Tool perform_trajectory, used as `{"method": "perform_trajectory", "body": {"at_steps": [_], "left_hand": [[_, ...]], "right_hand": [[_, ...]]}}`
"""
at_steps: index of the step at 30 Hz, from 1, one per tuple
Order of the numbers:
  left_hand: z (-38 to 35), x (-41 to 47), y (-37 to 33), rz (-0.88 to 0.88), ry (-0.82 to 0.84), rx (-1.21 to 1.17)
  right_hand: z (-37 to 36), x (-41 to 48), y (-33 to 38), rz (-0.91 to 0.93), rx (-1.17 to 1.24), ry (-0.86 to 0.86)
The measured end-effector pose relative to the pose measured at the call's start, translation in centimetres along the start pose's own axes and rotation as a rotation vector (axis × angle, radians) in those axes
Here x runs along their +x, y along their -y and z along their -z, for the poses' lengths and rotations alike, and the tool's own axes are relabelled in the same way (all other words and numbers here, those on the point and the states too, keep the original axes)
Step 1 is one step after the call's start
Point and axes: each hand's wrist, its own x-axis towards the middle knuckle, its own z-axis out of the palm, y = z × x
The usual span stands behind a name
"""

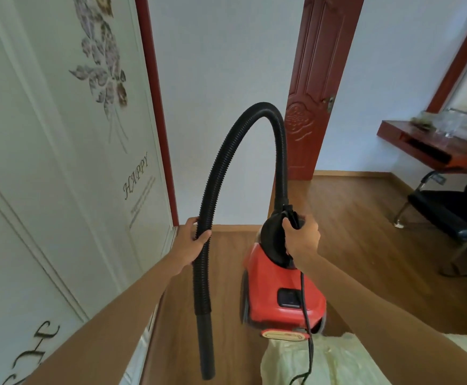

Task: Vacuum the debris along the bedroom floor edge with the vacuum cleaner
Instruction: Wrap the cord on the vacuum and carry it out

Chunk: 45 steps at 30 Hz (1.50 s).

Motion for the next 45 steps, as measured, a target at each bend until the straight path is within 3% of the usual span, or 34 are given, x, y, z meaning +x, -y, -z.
{"method": "perform_trajectory", "body": {"at_steps": [24,34,45], "left_hand": [[-2.4,35.3,1.1,0.003,0.082,-0.028],[-2.3,46.5,2.1,0.008,0.004,0.033],[-4.8,59.2,6.9,0.088,-0.042,0.098]], "right_hand": [[-18.6,27.8,-0.5,-0.056,-0.082,0.036],[-25.4,38.5,-0.1,-0.016,-0.115,0.099],[-34.2,51.1,-4.7,-0.085,-0.145,0.208]]}}
